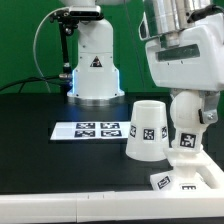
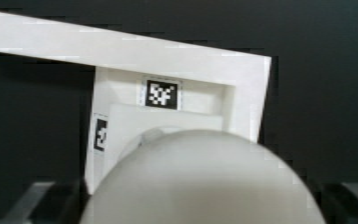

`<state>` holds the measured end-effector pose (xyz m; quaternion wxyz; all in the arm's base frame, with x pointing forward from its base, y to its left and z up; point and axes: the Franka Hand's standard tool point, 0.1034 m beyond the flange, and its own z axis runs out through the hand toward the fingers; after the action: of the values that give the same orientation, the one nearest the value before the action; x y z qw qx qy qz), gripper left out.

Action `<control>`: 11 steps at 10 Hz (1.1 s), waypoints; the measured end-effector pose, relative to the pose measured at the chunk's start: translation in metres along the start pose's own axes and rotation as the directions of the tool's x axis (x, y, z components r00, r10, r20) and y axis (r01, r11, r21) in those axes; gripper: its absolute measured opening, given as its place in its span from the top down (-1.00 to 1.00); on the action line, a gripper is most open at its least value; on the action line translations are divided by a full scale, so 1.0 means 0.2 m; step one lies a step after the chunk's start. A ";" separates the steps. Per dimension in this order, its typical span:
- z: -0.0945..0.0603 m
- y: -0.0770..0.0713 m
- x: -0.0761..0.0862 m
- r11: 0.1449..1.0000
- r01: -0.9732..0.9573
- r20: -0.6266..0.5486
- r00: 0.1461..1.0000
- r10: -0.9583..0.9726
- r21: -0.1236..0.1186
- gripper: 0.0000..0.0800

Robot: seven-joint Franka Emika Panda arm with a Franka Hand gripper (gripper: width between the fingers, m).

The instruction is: Assemble lamp

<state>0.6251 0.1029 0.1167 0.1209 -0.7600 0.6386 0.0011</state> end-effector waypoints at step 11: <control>0.00 0.03 0.04 0.262 0.958 0.041 0.268 -0.962 -0.115 -0.75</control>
Offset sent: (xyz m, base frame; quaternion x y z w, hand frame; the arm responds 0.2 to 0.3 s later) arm -0.0086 0.0078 0.0029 -0.0640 -0.0438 -0.3978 0.9142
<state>0.6205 0.0939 0.1150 0.0403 -0.9968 0.0498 -0.0488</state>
